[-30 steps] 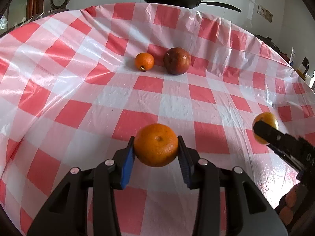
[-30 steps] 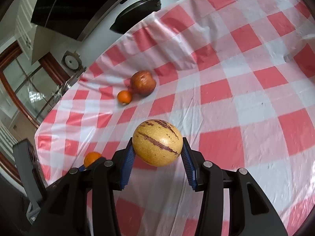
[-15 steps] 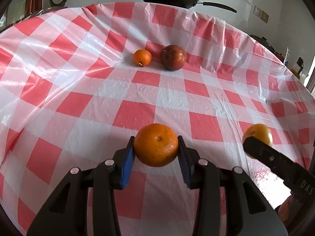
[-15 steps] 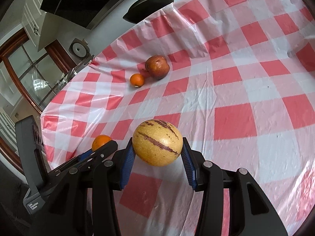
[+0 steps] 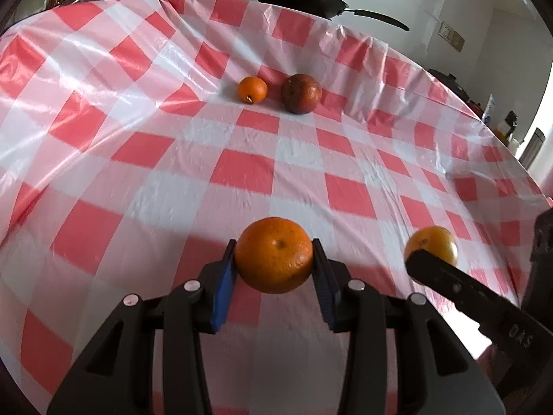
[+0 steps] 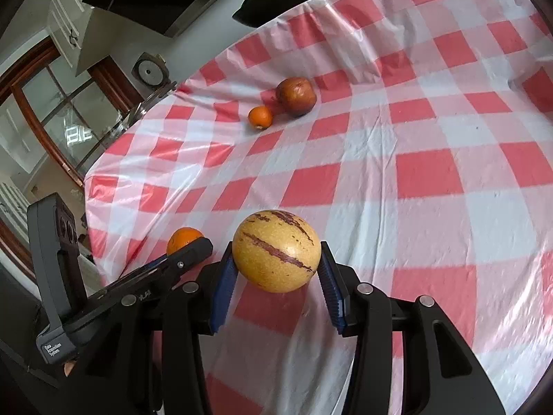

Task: Organize fruits
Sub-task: 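Lift the orange and striped melon in both tools and hold them above the table, then carry the orange and striped melon in both tools over the white box, then open the left tool to drop the orange while the right tool drops the melon, then swing both open tools back over the remaining fruits on the table, then grasp the small orange with the left tool while the right tool grasps the red apple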

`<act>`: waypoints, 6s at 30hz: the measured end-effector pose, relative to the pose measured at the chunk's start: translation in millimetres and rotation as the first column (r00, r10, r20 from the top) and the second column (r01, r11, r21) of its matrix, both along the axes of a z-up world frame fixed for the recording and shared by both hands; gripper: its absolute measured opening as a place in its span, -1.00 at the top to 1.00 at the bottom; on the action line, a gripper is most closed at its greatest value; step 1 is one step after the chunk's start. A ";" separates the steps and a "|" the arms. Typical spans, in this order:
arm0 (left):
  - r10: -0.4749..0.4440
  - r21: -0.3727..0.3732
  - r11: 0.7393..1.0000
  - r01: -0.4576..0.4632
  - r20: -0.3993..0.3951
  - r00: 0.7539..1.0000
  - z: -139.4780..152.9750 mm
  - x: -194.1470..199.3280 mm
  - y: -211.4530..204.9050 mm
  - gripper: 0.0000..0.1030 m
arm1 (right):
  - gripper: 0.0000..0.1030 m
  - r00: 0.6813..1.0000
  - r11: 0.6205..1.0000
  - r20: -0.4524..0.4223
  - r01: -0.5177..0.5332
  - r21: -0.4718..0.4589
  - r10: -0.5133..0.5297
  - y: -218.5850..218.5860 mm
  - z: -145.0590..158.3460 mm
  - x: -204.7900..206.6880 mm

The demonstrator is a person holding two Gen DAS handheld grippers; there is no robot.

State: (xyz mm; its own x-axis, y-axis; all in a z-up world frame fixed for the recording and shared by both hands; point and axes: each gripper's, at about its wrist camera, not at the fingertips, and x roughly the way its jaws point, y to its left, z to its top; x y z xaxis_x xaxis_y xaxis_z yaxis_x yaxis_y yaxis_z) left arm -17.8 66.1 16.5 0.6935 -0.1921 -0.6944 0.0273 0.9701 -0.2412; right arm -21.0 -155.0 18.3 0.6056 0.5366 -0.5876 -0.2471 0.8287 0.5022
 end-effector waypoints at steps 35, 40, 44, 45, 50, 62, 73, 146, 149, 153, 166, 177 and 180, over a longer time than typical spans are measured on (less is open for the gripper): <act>0.228 -0.102 0.971 -0.217 0.113 0.967 -11.8 -204.4 139.9 0.19 | 0.11 0.950 0.942 -0.043 -0.312 -0.121 0.309 108.2 -2.0 -101.8; 0.296 -0.124 0.952 -0.280 0.139 0.945 -8.1 -241.6 171.2 0.19 | 0.11 0.923 0.915 -0.027 -0.385 -0.120 0.384 134.6 0.7 -115.3; 0.329 -0.101 0.943 -0.316 0.152 0.932 -8.8 -267.1 188.0 0.19 | 0.11 0.889 0.878 -0.011 -0.453 -0.152 0.457 161.7 3.5 -131.4; 0.336 -0.086 0.942 -0.326 0.154 0.929 -9.7 -273.6 191.1 0.19 | 0.11 0.878 0.865 -0.006 -0.473 -0.166 0.479 170.3 4.2 -136.8; 0.381 -0.054 0.924 -0.378 0.133 0.915 -16.7 -299.0 213.7 0.19 | 0.11 0.823 0.803 -0.007 -0.555 -0.215 0.567 205.5 0.9 -157.5; 0.547 0.084 0.833 -0.547 0.024 0.837 -52.0 -340.9 265.3 0.19 | 0.11 0.563 0.514 0.033 -0.727 -0.455 0.826 294.6 -0.9 -248.6; 0.620 0.291 0.775 -0.561 -0.181 0.763 -114.2 -318.3 285.7 0.19 | 0.11 0.388 0.169 -0.227 -0.758 -0.630 0.893 367.0 -95.6 -295.3; 0.473 -0.097 0.880 -0.465 0.090 0.876 23.2 149.3 51.3 -0.96 | -0.69 0.994 0.985 0.056 0.101 -0.137 -0.094 3.6 16.0 153.5; 0.511 -0.096 0.858 -0.504 0.087 0.855 21.8 147.6 61.2 -0.96 | -0.69 0.995 0.981 0.055 0.095 -0.170 -0.087 30.9 13.4 188.8; 0.517 -0.122 0.853 -0.508 0.051 0.855 16.7 149.7 67.1 -0.96 | -0.69 0.996 0.951 0.046 0.083 -0.297 -0.073 63.1 7.6 226.8; 0.496 -0.113 0.864 -0.490 0.029 0.868 12.5 156.3 63.7 -0.96 | -0.68 0.996 0.912 -0.004 0.084 -0.401 -0.093 95.8 -0.8 299.5; 0.449 -0.115 0.889 -0.443 0.024 0.893 11.3 159.7 59.7 -0.96 | -0.20 0.983 0.971 0.003 0.184 -0.153 -0.185 55.9 1.0 265.9; 0.432 -0.112 0.897 -0.427 0.028 0.901 11.5 159.8 56.3 -0.96 | -0.20 0.964 0.964 -0.020 0.265 -0.009 -0.265 27.1 -2.2 244.3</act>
